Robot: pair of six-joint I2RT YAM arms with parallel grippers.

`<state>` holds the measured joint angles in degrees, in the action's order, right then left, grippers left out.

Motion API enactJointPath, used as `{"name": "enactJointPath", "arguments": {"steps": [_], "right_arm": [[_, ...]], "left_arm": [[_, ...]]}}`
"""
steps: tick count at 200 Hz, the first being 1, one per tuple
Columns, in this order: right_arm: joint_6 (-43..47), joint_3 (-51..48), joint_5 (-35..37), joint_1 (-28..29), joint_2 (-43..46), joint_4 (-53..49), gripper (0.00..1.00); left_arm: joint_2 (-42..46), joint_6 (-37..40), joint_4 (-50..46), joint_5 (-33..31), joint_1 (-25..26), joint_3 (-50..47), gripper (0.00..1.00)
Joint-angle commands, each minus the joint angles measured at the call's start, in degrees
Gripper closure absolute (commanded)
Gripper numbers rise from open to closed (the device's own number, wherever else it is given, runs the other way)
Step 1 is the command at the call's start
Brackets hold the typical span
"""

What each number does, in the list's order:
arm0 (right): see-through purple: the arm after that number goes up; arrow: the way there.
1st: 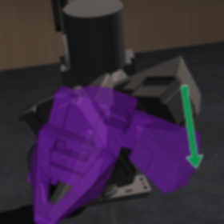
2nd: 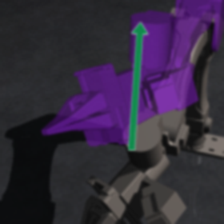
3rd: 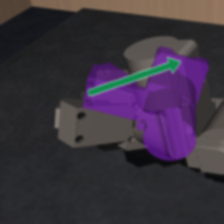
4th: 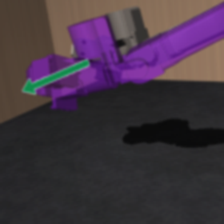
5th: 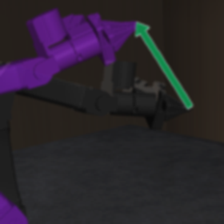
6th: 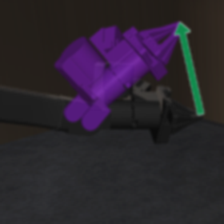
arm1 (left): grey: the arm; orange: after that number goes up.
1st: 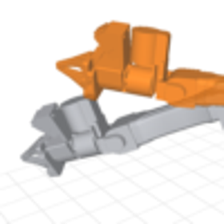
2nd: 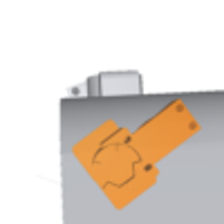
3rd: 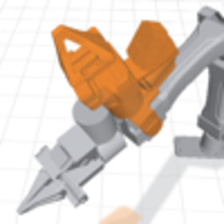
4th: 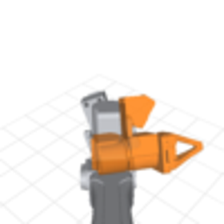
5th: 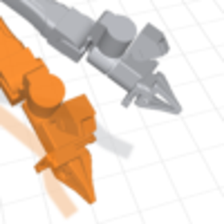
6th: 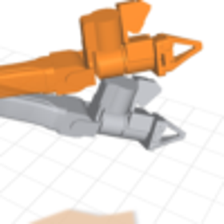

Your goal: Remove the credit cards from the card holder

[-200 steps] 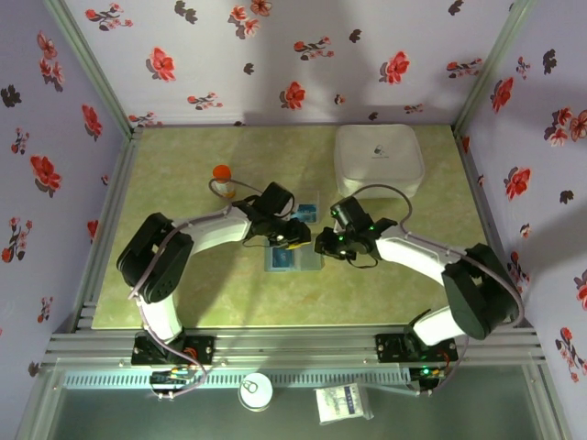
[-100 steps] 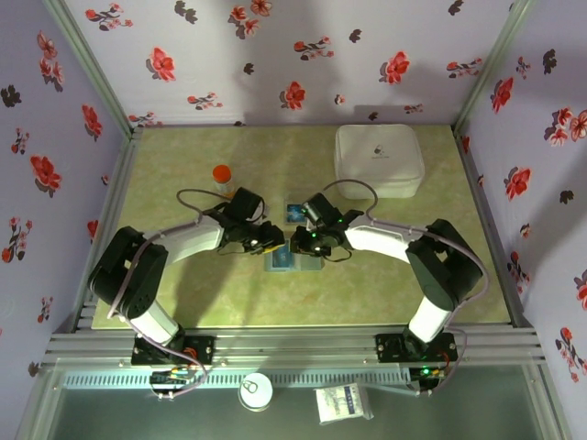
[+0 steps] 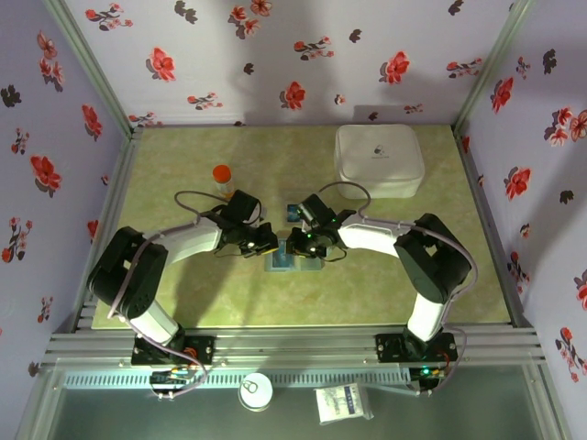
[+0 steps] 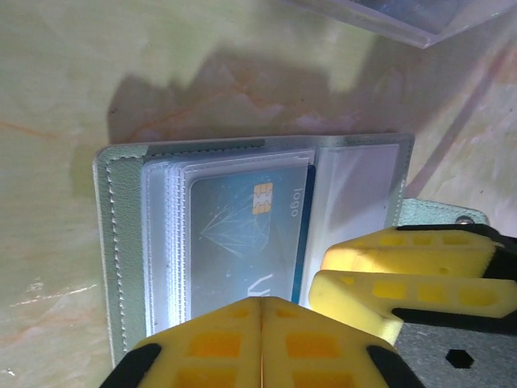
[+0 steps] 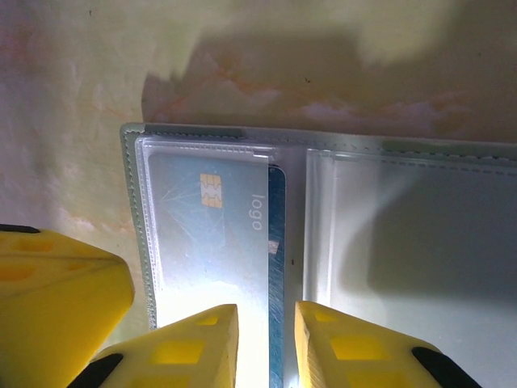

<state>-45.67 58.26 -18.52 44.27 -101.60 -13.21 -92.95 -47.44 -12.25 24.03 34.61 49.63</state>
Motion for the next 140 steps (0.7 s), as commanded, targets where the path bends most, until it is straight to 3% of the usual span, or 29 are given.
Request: {"name": "enactJointPath", "arguments": {"steps": [1, 140], "right_arm": [[-1.0, 1.8, -0.8, 0.5, -1.0, 1.2, 0.76], [-0.4, 3.4, -1.2, 0.4, -3.8, 1.2, 0.82]], "left_arm": [[-1.3, 2.1, -1.4, -0.4, -0.5, -0.4, 0.96], [-2.9, 3.6, -2.9, -1.9, -1.3, -0.9, 1.0]]}}
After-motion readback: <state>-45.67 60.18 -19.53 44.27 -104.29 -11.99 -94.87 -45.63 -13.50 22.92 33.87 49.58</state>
